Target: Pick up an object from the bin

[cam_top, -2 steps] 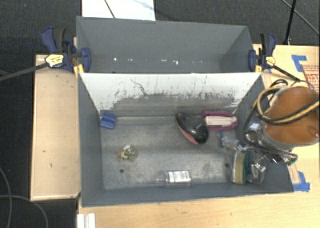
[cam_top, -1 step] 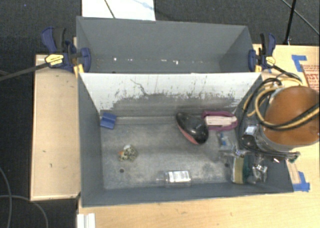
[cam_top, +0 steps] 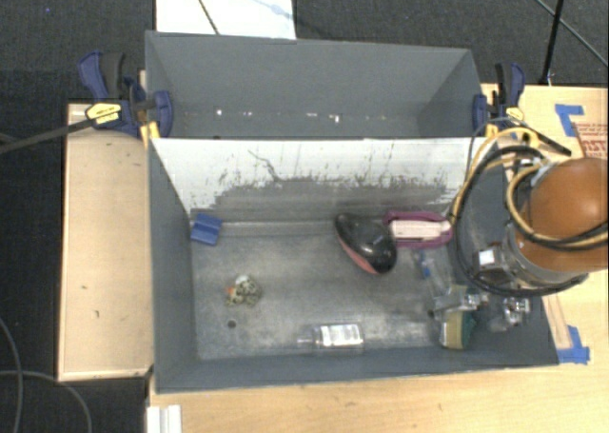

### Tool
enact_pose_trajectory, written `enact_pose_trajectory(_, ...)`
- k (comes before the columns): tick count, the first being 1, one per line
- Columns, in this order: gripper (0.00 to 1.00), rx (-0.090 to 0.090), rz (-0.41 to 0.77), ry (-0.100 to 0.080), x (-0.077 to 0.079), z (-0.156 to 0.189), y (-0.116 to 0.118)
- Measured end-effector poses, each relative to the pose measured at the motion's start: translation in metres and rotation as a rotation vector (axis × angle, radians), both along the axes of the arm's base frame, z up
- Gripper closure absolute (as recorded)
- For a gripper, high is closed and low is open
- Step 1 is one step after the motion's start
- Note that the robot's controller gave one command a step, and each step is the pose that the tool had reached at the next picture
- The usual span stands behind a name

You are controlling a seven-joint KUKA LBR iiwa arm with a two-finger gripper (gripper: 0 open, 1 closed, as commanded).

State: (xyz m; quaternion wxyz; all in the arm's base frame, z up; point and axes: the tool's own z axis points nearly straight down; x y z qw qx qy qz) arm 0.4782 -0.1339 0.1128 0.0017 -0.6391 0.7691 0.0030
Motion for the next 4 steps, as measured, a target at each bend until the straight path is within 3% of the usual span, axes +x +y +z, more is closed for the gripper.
enact_pose_trajectory(1,0.0,0.01,-0.029,0.002,0.009,-0.041,-0.006)
enact_pose_trajectory(2,0.0,0.001,0.235,-0.006,0.0,-0.04,0.004)
enact_pose_trajectory(3,1.0,0.003,0.236,-0.008,0.001,-0.037,0.007)
enact_pose_trajectory(4,1.0,0.002,0.24,-0.005,0.001,-0.034,0.011)
